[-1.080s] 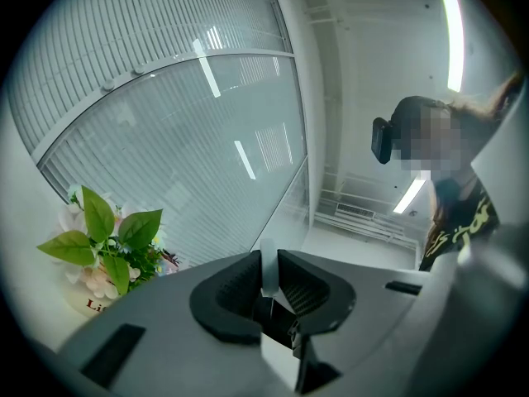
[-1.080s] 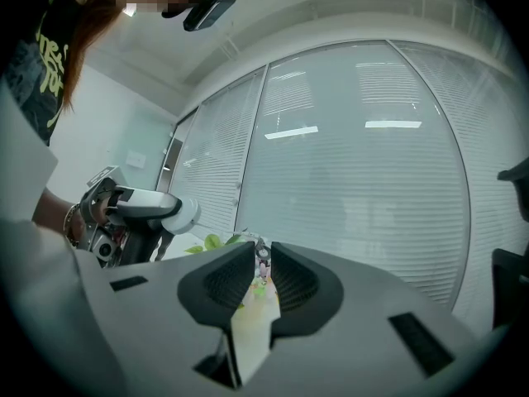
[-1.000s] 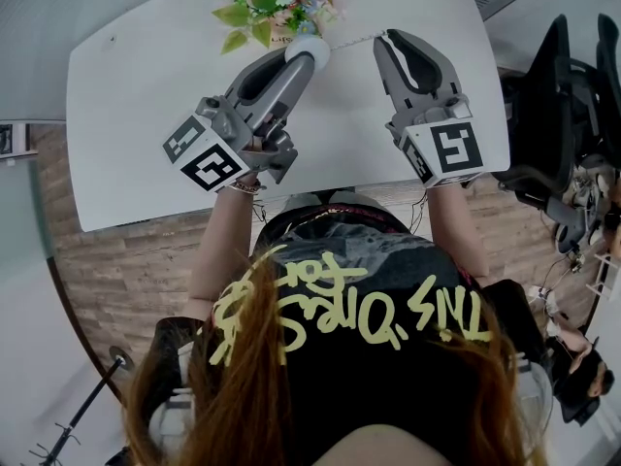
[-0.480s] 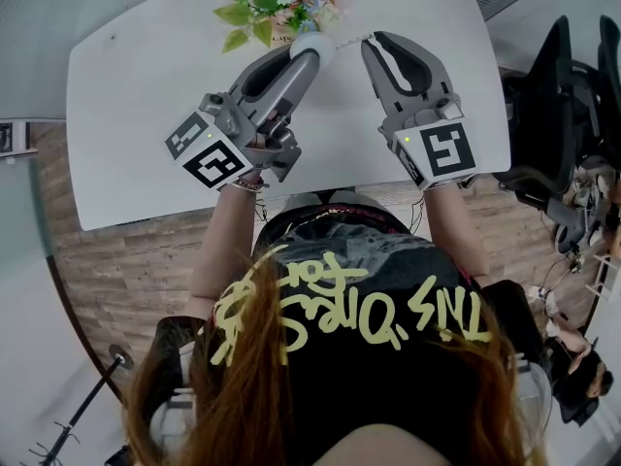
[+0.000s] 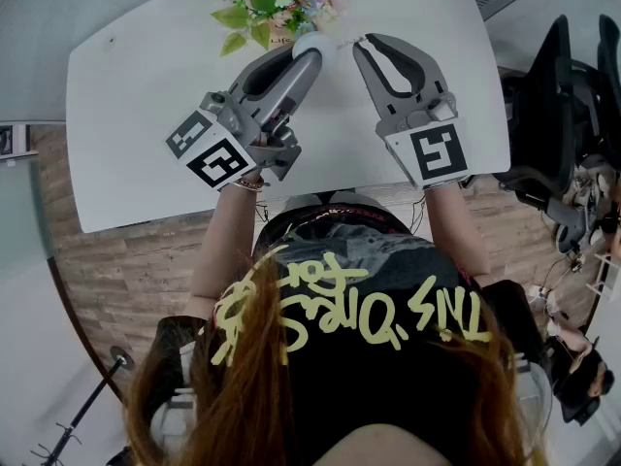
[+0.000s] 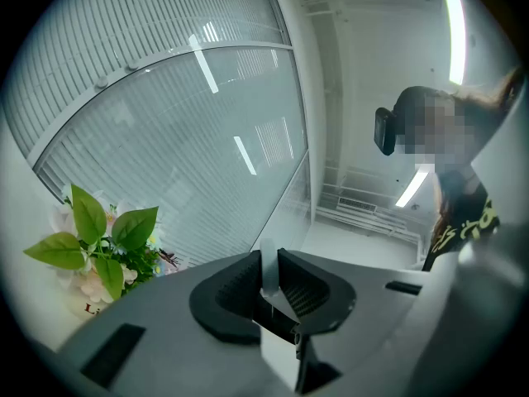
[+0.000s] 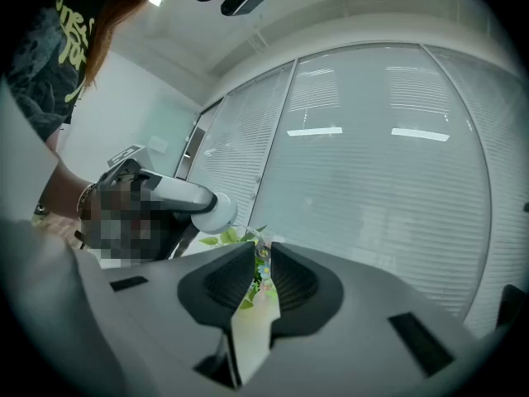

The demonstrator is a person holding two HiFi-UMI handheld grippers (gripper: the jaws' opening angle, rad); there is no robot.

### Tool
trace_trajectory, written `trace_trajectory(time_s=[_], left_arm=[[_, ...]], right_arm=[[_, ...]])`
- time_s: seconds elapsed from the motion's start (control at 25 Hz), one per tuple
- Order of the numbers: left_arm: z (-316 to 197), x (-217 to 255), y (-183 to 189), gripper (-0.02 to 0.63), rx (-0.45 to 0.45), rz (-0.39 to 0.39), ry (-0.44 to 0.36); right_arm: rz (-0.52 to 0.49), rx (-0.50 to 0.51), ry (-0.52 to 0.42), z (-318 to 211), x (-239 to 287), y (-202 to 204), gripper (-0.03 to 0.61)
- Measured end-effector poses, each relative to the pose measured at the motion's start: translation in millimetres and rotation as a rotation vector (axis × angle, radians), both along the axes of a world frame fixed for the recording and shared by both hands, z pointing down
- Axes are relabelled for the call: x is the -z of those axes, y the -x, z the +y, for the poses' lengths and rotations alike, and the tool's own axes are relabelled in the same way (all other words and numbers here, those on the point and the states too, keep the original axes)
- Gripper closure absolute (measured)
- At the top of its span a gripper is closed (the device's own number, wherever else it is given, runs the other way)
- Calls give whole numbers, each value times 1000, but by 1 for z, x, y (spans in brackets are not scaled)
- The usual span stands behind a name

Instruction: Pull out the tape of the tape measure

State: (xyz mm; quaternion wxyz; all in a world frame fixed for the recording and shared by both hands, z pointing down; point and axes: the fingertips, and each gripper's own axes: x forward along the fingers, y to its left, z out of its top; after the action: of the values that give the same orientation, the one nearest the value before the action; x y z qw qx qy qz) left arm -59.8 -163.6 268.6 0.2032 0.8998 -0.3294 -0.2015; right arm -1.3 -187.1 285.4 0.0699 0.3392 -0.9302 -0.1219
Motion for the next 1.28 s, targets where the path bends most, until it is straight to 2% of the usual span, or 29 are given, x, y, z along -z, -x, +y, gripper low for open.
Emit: trace_trajectory(time_s=[0.8, 1.12, 1.28], left_arm=[[0, -2, -2, 554, -5, -19, 14], [0, -6, -1, 554, -5, -34, 22], [0, -10, -1, 554, -6, -35, 36]], right_arm=[[59, 75, -63, 12, 2, 16, 514], [183, 99, -105, 19, -9, 23, 514], [200, 118, -107, 22, -13, 27, 514]])
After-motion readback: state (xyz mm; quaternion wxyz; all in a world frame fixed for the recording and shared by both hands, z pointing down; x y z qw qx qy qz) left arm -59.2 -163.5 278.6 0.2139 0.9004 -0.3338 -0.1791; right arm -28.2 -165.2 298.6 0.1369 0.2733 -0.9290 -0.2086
